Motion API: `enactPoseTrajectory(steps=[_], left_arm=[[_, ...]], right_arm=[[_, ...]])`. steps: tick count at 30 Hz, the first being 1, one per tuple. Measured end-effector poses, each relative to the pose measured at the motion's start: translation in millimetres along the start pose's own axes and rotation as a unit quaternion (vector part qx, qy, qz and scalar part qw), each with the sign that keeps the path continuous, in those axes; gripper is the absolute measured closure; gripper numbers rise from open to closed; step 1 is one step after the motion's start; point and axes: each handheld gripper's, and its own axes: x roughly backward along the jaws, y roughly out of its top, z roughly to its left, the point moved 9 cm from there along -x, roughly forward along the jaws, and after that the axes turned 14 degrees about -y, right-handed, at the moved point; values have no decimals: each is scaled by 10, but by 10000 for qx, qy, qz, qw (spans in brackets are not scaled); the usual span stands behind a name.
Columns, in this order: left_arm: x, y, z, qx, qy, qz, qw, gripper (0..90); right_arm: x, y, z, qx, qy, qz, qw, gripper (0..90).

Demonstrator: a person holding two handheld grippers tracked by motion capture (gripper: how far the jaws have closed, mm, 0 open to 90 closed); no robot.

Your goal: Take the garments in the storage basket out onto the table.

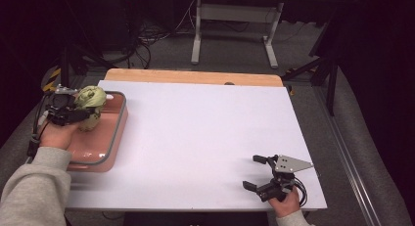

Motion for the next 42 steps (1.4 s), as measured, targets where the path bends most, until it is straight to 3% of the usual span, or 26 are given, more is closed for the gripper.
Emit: enactPoseTrajectory(steps=[5, 15, 22, 26, 42], left_arm=[[88, 74, -48, 122, -165, -392, 9990, 503], [239, 193, -150, 245, -483, -1026, 9933, 501], [320, 258, -238, 242, -638, -1273, 9895, 501], [364, 301, -300, 258, -748, -1454, 9862, 500], [557, 536, -709, -57, -1280, -1843, 9745, 496]], right_arm=[[0, 1, 1, 7, 0, -2, 10000, 1], [4, 5, 2, 15, -2, -19, 10000, 1], [2, 5, 4, 19, 0, -18, 10000, 1], [4, 6, 5, 23, 3, -22, 10000, 1], [6, 14, 5, 39, -5, -44, 10000, 1]])
